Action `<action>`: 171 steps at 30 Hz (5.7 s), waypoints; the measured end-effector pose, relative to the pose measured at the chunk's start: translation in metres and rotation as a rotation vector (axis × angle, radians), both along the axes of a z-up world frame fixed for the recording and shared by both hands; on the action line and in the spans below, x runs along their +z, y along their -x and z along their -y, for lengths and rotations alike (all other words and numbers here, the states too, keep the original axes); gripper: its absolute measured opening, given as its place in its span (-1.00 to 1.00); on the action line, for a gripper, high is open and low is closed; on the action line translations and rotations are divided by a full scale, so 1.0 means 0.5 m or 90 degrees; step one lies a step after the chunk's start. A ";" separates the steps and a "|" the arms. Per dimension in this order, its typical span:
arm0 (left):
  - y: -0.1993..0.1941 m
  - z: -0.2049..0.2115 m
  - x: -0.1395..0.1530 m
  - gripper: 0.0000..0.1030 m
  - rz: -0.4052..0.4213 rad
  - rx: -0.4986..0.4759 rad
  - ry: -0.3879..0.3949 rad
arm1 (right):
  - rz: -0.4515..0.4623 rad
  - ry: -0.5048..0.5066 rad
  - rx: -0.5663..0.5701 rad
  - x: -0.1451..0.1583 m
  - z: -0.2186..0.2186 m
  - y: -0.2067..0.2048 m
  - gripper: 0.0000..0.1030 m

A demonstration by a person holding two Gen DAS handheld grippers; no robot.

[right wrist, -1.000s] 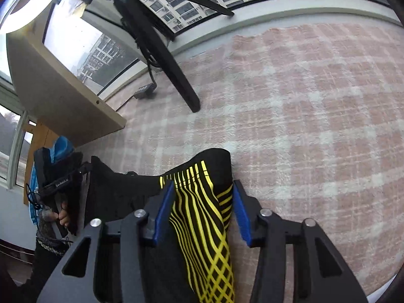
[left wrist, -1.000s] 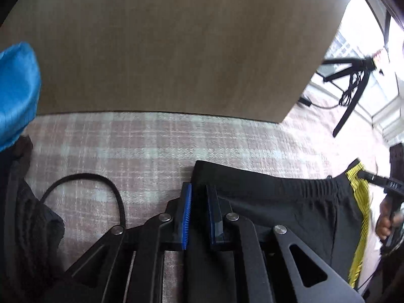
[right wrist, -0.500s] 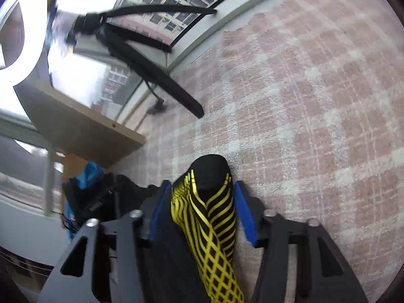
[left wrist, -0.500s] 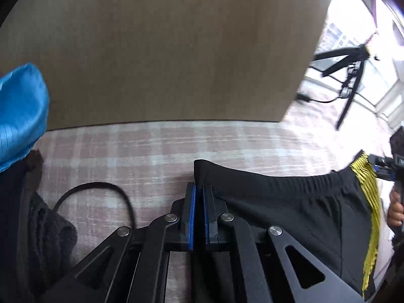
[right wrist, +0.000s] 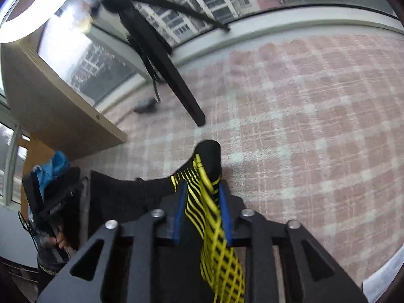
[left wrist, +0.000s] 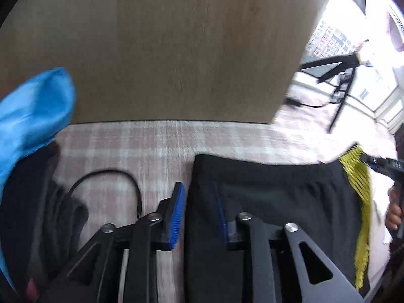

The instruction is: Fold clothes

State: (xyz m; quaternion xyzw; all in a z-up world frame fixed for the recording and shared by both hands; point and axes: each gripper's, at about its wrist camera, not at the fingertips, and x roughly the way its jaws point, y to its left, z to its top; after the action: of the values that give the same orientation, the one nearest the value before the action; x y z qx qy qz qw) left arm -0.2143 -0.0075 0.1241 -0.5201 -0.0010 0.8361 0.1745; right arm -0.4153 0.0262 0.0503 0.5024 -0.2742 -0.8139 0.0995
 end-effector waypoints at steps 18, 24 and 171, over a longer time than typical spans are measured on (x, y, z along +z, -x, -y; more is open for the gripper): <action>-0.574 0.235 0.027 0.01 0.151 0.046 -0.032 | -0.067 0.095 0.115 0.196 0.093 -0.506 0.13; -0.595 0.189 -0.044 -0.05 0.160 0.027 0.036 | 0.064 0.084 0.202 0.002 0.323 -0.540 0.09; -0.721 -0.436 -0.021 -1.00 0.139 -0.132 -0.170 | 0.018 -0.053 0.168 0.003 -0.039 -0.109 -0.09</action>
State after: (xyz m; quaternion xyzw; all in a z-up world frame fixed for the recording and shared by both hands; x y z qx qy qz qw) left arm 0.1461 0.2103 0.1137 -0.5770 -0.0769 0.7449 0.3259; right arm -0.3610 0.0457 0.0517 0.5493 -0.1732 -0.7971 0.1813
